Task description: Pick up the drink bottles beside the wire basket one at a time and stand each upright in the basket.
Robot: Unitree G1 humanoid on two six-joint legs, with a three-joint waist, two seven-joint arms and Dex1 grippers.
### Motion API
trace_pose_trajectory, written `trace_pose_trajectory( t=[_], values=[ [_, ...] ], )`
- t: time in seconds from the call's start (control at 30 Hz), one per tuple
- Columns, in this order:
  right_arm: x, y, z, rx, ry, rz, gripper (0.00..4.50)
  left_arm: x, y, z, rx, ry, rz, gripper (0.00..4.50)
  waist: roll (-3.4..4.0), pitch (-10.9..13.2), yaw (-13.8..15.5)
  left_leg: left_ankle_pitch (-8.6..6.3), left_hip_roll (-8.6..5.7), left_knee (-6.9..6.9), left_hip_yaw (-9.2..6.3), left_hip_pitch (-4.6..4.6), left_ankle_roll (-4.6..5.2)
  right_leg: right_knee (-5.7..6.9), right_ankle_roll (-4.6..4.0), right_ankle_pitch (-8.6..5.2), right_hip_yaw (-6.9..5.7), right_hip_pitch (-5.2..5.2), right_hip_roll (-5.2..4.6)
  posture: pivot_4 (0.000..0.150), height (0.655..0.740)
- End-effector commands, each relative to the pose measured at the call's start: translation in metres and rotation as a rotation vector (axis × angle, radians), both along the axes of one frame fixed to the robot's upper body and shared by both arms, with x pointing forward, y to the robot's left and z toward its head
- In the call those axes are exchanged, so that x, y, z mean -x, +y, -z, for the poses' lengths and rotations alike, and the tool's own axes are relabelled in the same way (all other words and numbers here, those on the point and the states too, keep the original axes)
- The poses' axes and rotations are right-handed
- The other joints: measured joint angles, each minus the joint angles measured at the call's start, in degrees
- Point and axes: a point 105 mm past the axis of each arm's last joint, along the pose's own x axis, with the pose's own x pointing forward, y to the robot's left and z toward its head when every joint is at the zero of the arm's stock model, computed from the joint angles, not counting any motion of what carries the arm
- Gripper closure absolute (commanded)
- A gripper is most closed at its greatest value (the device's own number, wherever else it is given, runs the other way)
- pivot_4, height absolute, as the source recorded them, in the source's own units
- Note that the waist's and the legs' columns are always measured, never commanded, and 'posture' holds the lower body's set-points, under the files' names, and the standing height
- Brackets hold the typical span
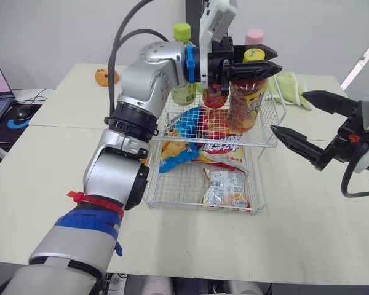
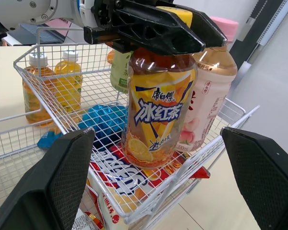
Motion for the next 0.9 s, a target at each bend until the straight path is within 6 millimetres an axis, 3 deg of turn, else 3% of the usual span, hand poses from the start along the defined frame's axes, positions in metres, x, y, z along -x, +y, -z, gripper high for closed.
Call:
trace_pose_trajectory(
  t=[0.03,0.17,0.2,0.3,0.43,0.57,0.67,0.73,0.9],
  values=[
    [0.004,0.0,-0.01,-0.004,-0.05,-0.001,0.0,0.01,-0.001,-0.02,0.054,-0.05,0.032,1.5,0.0,0.0,-0.01,0.0,-0.01,0.0,0.0,0.0,0.0,0.0,0.0,0.0,0.01,0.0,0.0,0.15,0.74],
    [0.002,0.002,-0.01,-0.007,-0.042,-0.029,0.0,0.021,0.01,-0.048,0.16,-0.04,0.073,0.16,0.0,0.0,-0.07,0.0,0.0,-0.01,-0.01,0.0,0.0,0.0,0.01,0.0,0.0,-0.01,0.0,0.15,0.74],
    [0.002,0.004,-0.01,-0.008,-0.041,-0.039,0.0,0.024,0.015,-0.055,0.181,-0.047,0.077,0.04,0.0,0.0,-0.11,0.0,0.01,-0.01,0.0,0.0,0.0,0.0,0.01,0.0,0.0,-0.01,0.0,0.15,0.74],
    [0.001,0.007,-0.012,-0.004,-0.034,-0.08,0.0,0.029,0.038,-0.073,0.23,-0.062,0.046,0.04,0.01,0.0,-0.29,0.0,0.02,-0.01,0.0,0.01,-0.01,0.01,0.01,0.0,0.01,-0.01,0.01,0.15,0.74],
    [0.003,0.018,-0.011,-0.006,-0.001,-0.18,0.0,0.025,0.076,-0.079,0.257,-0.046,-0.08,0.04,0.05,-0.02,-0.63,0.02,0.03,-0.02,-0.01,0.06,-0.04,0.04,0.01,0.0,0.01,0.01,0.02,0.15,0.74],
    [0.003,0.035,-0.01,-0.024,0.043,-0.309,0.0,0.001,0.131,-0.055,0.219,-0.071,-0.386,0.04,0.16,-0.09,-1.4,0.05,0.05,-0.01,0.0,0.16,-0.07,0.1,0.0,0.0,0.06,0.06,0.01,0.15,0.74],
    [-0.002,0.046,-0.007,-0.033,0.06,-0.366,0.0,-0.004,0.17,-0.043,0.237,-0.075,-0.57,0.04,0.14,-0.08,-1.48,0.1,0.09,0.0,-0.02,0.19,-0.13,0.14,-0.01,0.0,0.05,0.07,0.03,0.15,0.74],
    [-0.005,0.057,-0.006,-0.043,0.069,-0.426,0.0,0.0,0.204,-0.031,0.248,-0.079,-0.709,0.04,0.14,-0.08,-1.67,0.1,0.11,0.06,-0.04,0.11,-0.14,0.15,-0.01,0.01,0.01,0.04,0.03,0.15,0.74],
    [-0.015,0.076,-0.008,-0.059,0.068,-0.545,0.0,0.024,0.266,0.001,0.272,-0.086,-0.985,0.04,0.14,-0.08,-1.43,0.1,0.13,0.0,-0.04,0.06,-0.14,0.08,-0.02,0.01,0.02,-0.01,0.03,0.15,0.74]
  ],
)
